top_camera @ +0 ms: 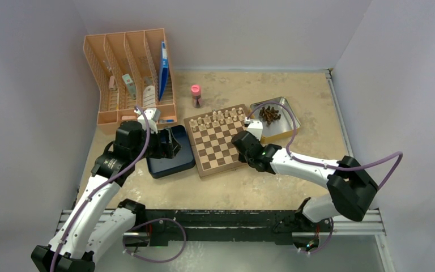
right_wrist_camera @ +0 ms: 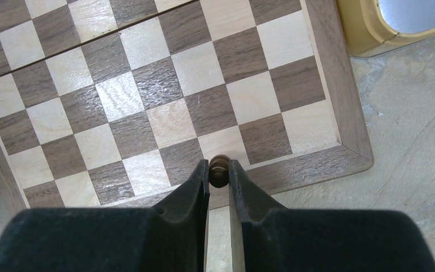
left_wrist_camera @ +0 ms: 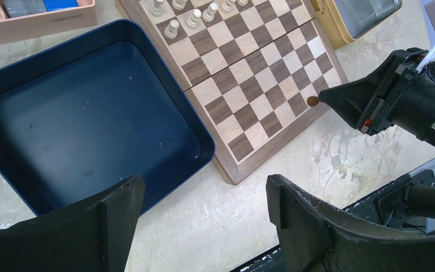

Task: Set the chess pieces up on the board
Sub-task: Place the chess piece on the chessboard.

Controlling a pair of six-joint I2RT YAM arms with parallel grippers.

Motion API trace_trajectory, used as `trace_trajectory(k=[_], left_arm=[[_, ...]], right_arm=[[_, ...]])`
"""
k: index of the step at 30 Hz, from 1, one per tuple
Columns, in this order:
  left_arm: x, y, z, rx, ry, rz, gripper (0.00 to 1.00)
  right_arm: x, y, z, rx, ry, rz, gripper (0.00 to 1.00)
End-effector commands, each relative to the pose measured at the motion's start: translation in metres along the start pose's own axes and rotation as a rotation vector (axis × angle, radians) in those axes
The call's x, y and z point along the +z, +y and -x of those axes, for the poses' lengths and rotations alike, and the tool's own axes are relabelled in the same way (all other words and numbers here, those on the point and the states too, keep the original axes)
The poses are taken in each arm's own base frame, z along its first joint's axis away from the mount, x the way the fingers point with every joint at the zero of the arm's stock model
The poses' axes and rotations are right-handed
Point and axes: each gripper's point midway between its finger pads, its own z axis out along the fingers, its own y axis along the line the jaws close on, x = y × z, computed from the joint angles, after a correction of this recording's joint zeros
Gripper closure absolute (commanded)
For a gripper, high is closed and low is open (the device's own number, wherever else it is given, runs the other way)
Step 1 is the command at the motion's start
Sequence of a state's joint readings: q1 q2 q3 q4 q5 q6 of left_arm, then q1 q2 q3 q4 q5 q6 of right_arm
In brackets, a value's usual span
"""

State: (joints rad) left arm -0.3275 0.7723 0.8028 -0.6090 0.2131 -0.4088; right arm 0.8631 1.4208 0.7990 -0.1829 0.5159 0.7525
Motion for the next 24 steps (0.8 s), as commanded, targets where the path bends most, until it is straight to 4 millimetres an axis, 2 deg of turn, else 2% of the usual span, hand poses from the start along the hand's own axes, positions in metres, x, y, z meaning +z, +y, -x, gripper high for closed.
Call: trace_trajectory(k=[1,9,17,24], left_arm=[[-0.003,-0.006,0.012,0.003,-0.045,-0.025,0.21],[-0.002,-0.007,0.012,0.003,-0.039,-0.029,0.21],[-0.004,-0.007,0.013,0.003,-0.051,-0.028,0.21],[-0.006,-0.007,0.014,0.004,-0.059,-0.024,0.21]], right_arm=[[0.000,-0.002,0.005,0.028,-0.025,-0.034,0.84],[0.006,-0.004,0.004,0.004,-0.018,-0.066,0.84],[0.000,-0.007,0.012,0.011,-0.046,-0.076,0.84],[0.002,-0.012,0.007,0.003,-0.036,-0.096,0.83]])
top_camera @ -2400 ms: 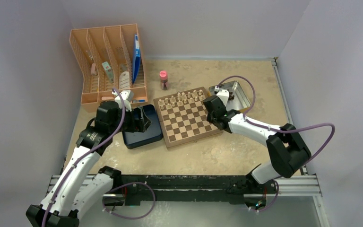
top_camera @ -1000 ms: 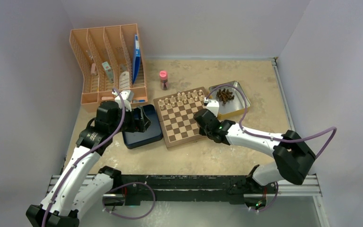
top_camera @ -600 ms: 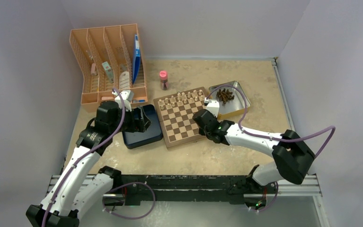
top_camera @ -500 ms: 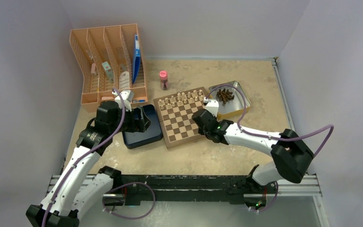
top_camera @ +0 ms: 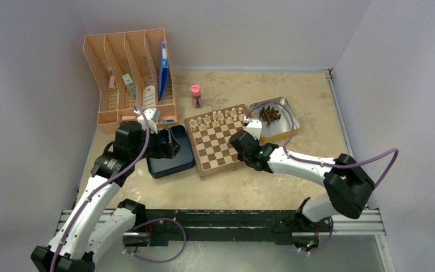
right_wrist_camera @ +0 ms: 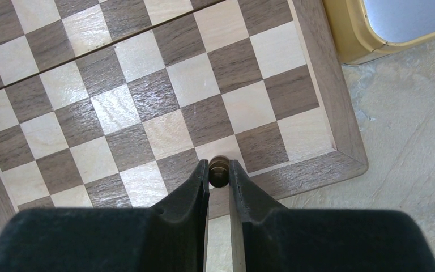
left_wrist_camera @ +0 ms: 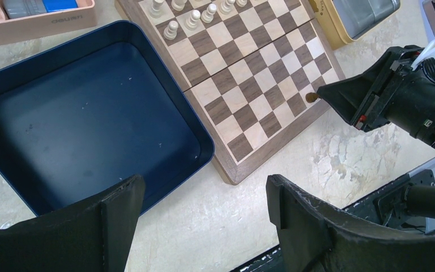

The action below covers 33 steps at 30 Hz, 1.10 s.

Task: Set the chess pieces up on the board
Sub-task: Place the chess piece on the chessboard.

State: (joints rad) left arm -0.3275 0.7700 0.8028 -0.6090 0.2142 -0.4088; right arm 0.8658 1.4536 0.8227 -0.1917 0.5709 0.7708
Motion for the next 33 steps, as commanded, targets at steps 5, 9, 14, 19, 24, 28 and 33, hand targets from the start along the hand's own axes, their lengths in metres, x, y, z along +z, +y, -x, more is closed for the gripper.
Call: trace_trajectory(k=[5,9,14,19,24,28,33], left_arm=[[-0.005,-0.006,0.013,0.003,-0.052,-0.022,0.21],[-0.005,-0.005,0.013,0.003,-0.055,-0.019,0.21],[-0.004,-0.004,0.013,0.000,-0.052,-0.009,0.21],[-0.004,-0.004,0.014,-0.002,-0.052,-0.008,0.21],[-0.004,0.002,0.014,-0.017,-0.054,0.026,0.09],[-0.004,-0.001,0.014,-0.010,-0.049,0.008,0.05],[-0.001,-0.007,0.011,0.005,-0.034,-0.029,0.05]], right_arm=[[-0.003,-0.006,0.002,-0.003,-0.008,-0.033,0.75],[-0.002,-0.003,0.005,-0.005,-0.014,-0.028,0.66],[-0.004,0.004,0.010,-0.005,-0.020,-0.006,0.62],[-0.009,0.007,0.019,0.001,-0.033,0.002,0.58],[-0.018,0.016,0.038,-0.002,-0.059,0.022,0.49],[-0.020,0.018,0.074,0.000,-0.141,-0.005,0.48],[-0.012,0.004,0.126,0.026,-0.224,-0.040,0.50]])
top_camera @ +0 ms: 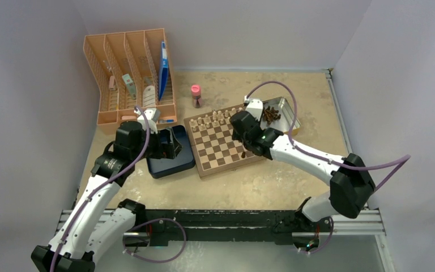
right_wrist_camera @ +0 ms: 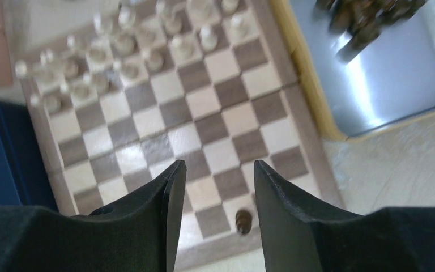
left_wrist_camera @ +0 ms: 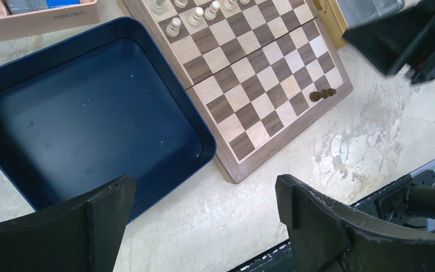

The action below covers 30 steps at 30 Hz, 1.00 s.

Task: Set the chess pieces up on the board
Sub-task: Place the chess piece on the chessboard, then pick up the chess piece from the storage box.

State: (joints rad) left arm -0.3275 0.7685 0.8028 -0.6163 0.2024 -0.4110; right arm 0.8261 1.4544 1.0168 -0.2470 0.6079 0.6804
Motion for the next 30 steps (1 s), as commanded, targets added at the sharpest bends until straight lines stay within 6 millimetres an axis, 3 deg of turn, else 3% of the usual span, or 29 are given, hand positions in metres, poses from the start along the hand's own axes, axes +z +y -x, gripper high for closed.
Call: trace_trajectory(k=[1,7,10,15,20,30], left_arm=[[0.000,-0.009,0.012,0.010,-0.033,-0.046,0.05],[-0.003,-0.013,0.012,0.018,-0.038,-0.065,0.06],[-0.006,-0.014,0.014,0.021,-0.059,-0.068,0.06],[-0.007,-0.014,0.015,0.024,-0.066,-0.068,0.06],[-0.005,-0.015,0.014,0.025,-0.054,-0.074,0.07],[-0.006,-0.016,0.014,0.029,-0.058,-0.080,0.07]], right_arm=[[0.014,-0.020,0.062,0.013,-0.125,-0.070,0.50],[0.038,-0.057,0.111,0.014,-0.195,-0.148,0.54],[0.058,-0.074,0.115,-0.005,-0.170,-0.177,0.56],[0.092,-0.093,0.109,-0.003,-0.123,-0.212,0.58],[0.123,-0.099,0.091,-0.031,-0.017,-0.196,0.59],[0.139,-0.131,0.083,-0.038,0.015,-0.293,0.58]])
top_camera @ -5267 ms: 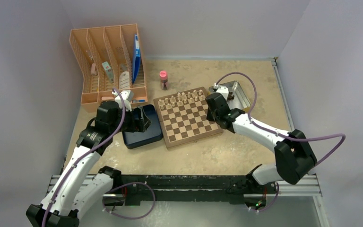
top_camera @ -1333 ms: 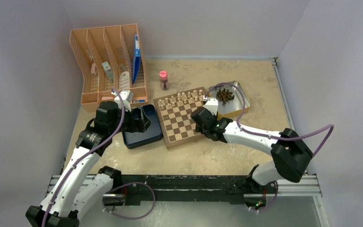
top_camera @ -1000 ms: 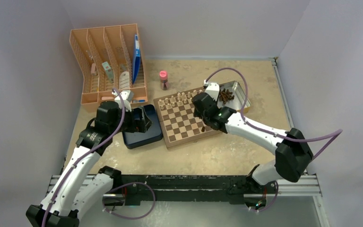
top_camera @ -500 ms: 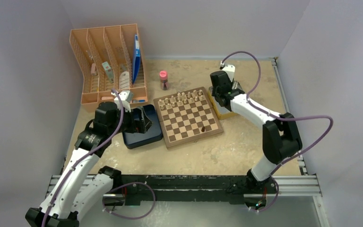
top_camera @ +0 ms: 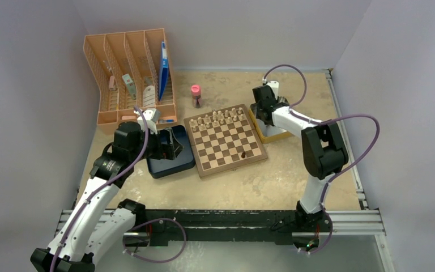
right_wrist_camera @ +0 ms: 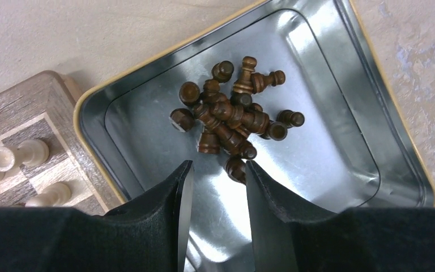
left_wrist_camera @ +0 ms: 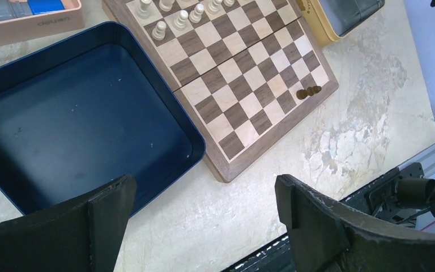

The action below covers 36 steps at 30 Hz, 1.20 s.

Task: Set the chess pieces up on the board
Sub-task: Pick up the chess piece from the storage box.

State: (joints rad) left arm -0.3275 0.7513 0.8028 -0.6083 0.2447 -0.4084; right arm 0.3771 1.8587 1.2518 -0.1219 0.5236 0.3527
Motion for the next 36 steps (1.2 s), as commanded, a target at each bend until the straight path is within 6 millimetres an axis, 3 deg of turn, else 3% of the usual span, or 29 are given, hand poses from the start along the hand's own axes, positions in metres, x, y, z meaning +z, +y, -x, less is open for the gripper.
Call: trace_trajectory(k=[1,17,24,36], left_arm=[[-0.002,-0.007,0.014,0.022,-0.052,-0.031,0.07],[-0.001,-0.005,0.013,0.019,-0.047,-0.024,0.07],[0.000,-0.004,0.012,0.017,-0.044,-0.020,0.07],[0.002,-0.003,0.011,0.014,-0.037,-0.014,0.07]], right_arm=[[0.001,-0.011,0.028,0.036,-0.048,-0.003,0.58],[0.015,-0.008,-0.008,0.015,0.041,0.055,0.59],[0.017,-0.009,-0.010,0.001,0.055,0.048,0.58],[0.013,-0.010,-0.010,0.008,0.058,0.046,0.67]])
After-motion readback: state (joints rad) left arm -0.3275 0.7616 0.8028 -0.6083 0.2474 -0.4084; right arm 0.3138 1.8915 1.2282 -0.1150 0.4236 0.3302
